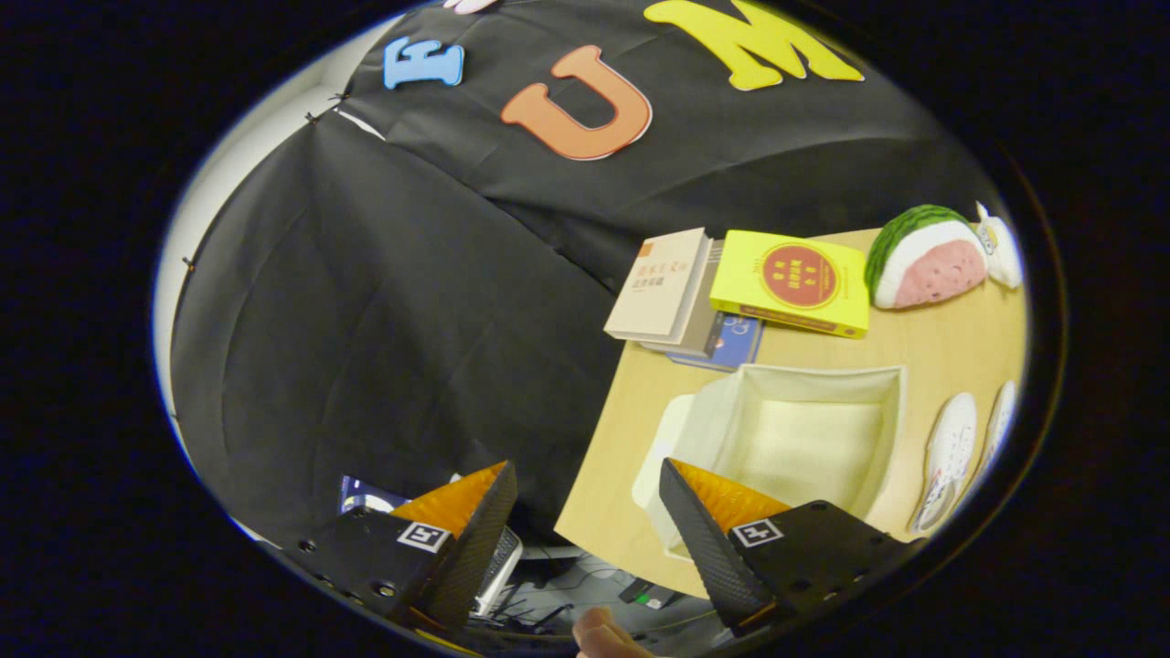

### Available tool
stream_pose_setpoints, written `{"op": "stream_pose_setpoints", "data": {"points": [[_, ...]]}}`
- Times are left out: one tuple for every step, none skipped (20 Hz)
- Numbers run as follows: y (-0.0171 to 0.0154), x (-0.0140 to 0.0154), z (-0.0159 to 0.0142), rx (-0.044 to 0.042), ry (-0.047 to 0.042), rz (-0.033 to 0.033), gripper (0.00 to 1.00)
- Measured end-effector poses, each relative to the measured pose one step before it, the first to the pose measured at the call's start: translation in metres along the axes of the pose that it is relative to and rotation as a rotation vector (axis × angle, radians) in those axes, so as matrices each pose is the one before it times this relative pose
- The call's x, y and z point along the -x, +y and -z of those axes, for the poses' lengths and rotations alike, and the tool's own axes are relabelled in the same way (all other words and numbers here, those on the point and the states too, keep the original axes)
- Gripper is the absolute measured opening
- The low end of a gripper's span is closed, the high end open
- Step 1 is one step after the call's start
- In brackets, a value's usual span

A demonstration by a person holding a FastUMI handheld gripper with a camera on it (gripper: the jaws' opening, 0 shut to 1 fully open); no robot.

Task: Open the storage box then place both shoes into the box .Put the left shoe in first, then the right shoe, with the right side of both shoes facing outward in a uniform manner.

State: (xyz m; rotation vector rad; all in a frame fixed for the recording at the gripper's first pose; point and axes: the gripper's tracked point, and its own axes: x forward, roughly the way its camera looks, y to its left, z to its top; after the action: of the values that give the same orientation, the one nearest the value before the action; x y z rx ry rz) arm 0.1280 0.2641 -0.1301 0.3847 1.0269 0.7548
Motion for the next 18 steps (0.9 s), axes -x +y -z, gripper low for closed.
{"op": "stream_pose_setpoints", "data": {"points": [[-0.01663, 0.01066, 0.00119, 0.00743, -0.00419, 0.01605, 0.96], [-0.01894, 0.01048, 0.00335, 0.00496, -0.00252, 0.02235, 0.96], [-0.01986, 0.00915, 0.00152, 0.00308, -0.00310, 0.02241, 0.96], [-0.02150, 0.01039, 0.00192, 0.00051, -0.00254, 0.02174, 0.96], [-0.01930, 0.00989, 0.00208, -0.00090, -0.00192, 0.01206, 0.96], [-0.01881, 0.00907, 0.00350, -0.00848, 0.00002, 0.01508, 0.96], [-0.02082, 0.00875, 0.00257, -0.01305, -0.00407, 0.01574, 0.96], [-0.01908, 0.00740, 0.00243, -0.01248, -0.00240, 0.01385, 0.96], [-0.02208, 0.00785, 0.00396, -0.00568, 0.00053, 0.01654, 0.96], [-0.02145, 0.00693, 0.00475, -0.00731, 0.00119, 0.01784, 0.96], [-0.02085, 0.00423, 0.00396, -0.00690, 0.00507, 0.01758, 0.96], [-0.01720, 0.00356, 0.00571, -0.00734, 0.00719, 0.01130, 0.96], [-0.01767, 0.00216, 0.00575, -0.01238, 0.01138, 0.01150, 0.96], [-0.01780, 0.00332, 0.00639, -0.01214, 0.01428, 0.01085, 0.96], [-0.01559, 0.00130, 0.00535, -0.00689, 0.01105, 0.00684, 0.96], [-0.01567, -0.00128, 0.00354, -0.00699, 0.00486, 0.01274, 0.96], [-0.01467, -0.00133, 0.00380, -0.00010, 0.00550, 0.01719, 0.96], [-0.01492, -0.00197, 0.00568, 0.00434, 0.00724, 0.02315, 0.96]]}}
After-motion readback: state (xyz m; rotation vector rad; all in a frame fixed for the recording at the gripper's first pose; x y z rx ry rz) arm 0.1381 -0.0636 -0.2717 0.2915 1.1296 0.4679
